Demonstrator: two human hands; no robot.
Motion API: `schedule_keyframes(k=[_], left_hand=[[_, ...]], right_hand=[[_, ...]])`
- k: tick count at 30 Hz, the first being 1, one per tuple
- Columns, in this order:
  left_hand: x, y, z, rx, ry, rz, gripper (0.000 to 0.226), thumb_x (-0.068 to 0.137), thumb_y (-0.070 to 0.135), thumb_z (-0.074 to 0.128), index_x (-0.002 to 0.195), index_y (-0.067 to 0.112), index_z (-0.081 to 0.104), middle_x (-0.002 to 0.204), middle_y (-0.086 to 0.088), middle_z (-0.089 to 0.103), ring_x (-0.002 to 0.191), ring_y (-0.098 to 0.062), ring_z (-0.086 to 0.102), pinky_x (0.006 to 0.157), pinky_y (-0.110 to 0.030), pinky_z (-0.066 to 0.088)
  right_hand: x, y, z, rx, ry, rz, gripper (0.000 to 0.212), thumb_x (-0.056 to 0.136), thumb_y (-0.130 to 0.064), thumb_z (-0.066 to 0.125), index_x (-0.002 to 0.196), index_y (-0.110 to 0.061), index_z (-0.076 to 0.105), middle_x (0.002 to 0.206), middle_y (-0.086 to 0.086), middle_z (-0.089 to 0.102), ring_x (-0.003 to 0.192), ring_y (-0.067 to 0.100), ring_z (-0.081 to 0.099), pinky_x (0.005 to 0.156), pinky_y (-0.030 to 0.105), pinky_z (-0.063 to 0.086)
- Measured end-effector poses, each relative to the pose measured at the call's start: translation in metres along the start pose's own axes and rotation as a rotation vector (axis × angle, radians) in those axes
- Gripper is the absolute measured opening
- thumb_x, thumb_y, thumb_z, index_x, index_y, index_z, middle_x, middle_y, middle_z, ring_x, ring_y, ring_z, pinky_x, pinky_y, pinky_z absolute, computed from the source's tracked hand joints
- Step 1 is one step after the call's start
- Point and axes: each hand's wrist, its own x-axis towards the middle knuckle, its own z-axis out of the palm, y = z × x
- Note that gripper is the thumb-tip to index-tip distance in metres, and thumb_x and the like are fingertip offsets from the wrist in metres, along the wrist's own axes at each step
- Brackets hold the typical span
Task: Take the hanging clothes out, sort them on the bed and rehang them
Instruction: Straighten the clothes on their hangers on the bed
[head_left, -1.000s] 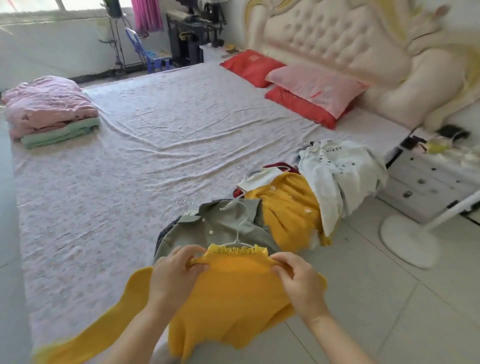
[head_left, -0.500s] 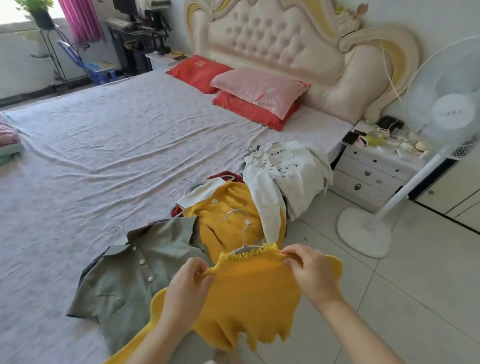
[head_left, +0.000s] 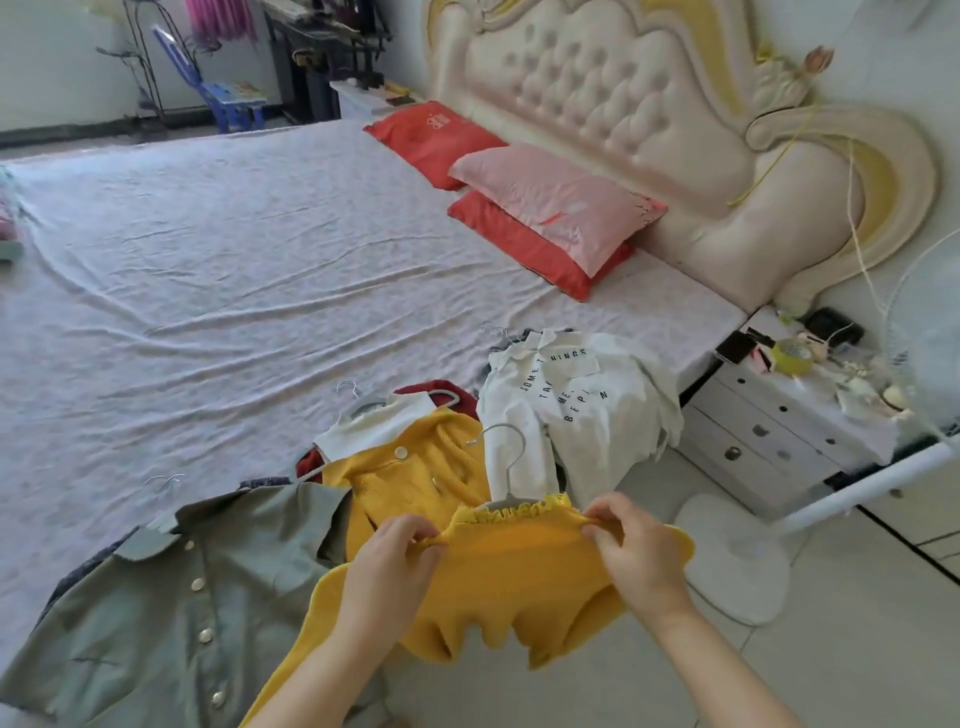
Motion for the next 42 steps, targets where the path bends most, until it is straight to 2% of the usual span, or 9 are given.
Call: schedule_keyframes(k=[2,6,12,18,22,29,34,39,42], left_hand=[[0.011,0.009,0.008,0.000,0.024,-0.013,0.026,0.081,0.018,0.068,0.079,0.038,0.051,0.079,0.019,0.055,0.077,0.003,0.051,0.065,-0.009,0.036],[0.035,0.026,0.032,0.021,0.102,-0.058,0.036,0.080,0.019,0.069,0.076,0.046,0.045,0.078,0.021,0.055,0.077,0.006,0.051,0.064,-0.008,0.036],[0.050,0.070,0.077,0.051,0.303,-0.212,0.042,0.078,0.014,0.071,0.074,0.046,0.044,0.076,0.023,0.054,0.075,0.006,0.052,0.063,-0.008,0.036],[0.068,0.107,0.087,0.072,0.447,-0.332,0.021,0.081,0.017,0.068,0.083,0.034,0.055,0.080,0.021,0.056,0.079,0.004,0.052,0.067,-0.009,0.036],[0.080,0.112,0.075,0.052,0.539,-0.365,0.018,0.081,0.016,0.068,0.084,0.030,0.058,0.081,0.019,0.058,0.081,0.004,0.053,0.068,-0.009,0.038],[0.123,0.081,0.043,0.031,0.583,-0.381,0.011,0.081,0.016,0.068,0.085,0.024,0.061,0.082,0.017,0.058,0.081,-0.001,0.053,0.071,-0.019,0.041],[0.157,0.039,0.016,-0.019,0.535,-0.417,0.011,0.081,0.014,0.067,0.085,0.022,0.062,0.081,0.015,0.060,0.078,-0.002,0.051,0.068,-0.010,0.036],[0.189,-0.001,-0.011,-0.026,0.523,-0.433,0.009,0.081,0.013,0.066,0.085,0.020,0.063,0.082,0.012,0.060,0.080,-0.006,0.052,0.067,-0.016,0.035],[0.202,-0.019,-0.019,-0.013,0.501,-0.445,0.008,0.082,0.014,0.066,0.086,0.020,0.063,0.080,0.016,0.058,0.078,0.000,0.050,0.068,-0.011,0.036]], right_hand=[[0.022,0.009,-0.005,0.039,-0.028,0.003,0.014,0.078,-0.005,0.069,0.086,-0.017,0.066,0.080,-0.014,0.065,0.083,0.005,0.059,0.077,0.017,0.040],[0.076,0.034,-0.010,0.070,-0.102,-0.044,0.016,0.079,-0.005,0.069,0.085,-0.020,0.065,0.078,-0.018,0.062,0.078,-0.005,0.055,0.072,0.002,0.037],[0.154,0.064,-0.022,0.110,-0.297,-0.179,0.031,0.078,-0.006,0.069,0.076,-0.034,0.057,0.073,-0.024,0.059,0.075,-0.012,0.053,0.068,-0.002,0.035],[0.211,0.065,-0.032,0.162,-0.404,-0.298,0.036,0.078,-0.010,0.069,0.071,-0.042,0.054,0.073,-0.023,0.061,0.076,-0.014,0.055,0.068,-0.001,0.037],[0.239,0.044,-0.020,0.188,-0.430,-0.384,0.037,0.077,-0.009,0.070,0.069,-0.041,0.054,0.069,-0.024,0.060,0.078,-0.020,0.052,0.066,-0.003,0.034],[0.281,0.001,0.018,0.166,-0.464,-0.442,0.033,0.077,-0.008,0.071,0.074,-0.037,0.057,0.071,-0.027,0.058,0.073,-0.021,0.052,0.064,-0.004,0.034],[0.303,-0.029,0.054,0.162,-0.482,-0.411,0.037,0.077,-0.005,0.069,0.071,-0.038,0.056,0.073,-0.022,0.061,0.074,-0.011,0.055,0.065,-0.002,0.036],[0.325,-0.057,0.094,0.125,-0.505,-0.382,0.025,0.078,-0.008,0.068,0.075,-0.032,0.060,0.074,-0.023,0.059,0.075,-0.011,0.053,0.063,-0.004,0.034],[0.336,-0.067,0.113,0.116,-0.545,-0.361,0.021,0.080,-0.009,0.067,0.076,-0.029,0.061,0.076,-0.020,0.060,0.077,-0.008,0.054,0.063,0.002,0.038]])
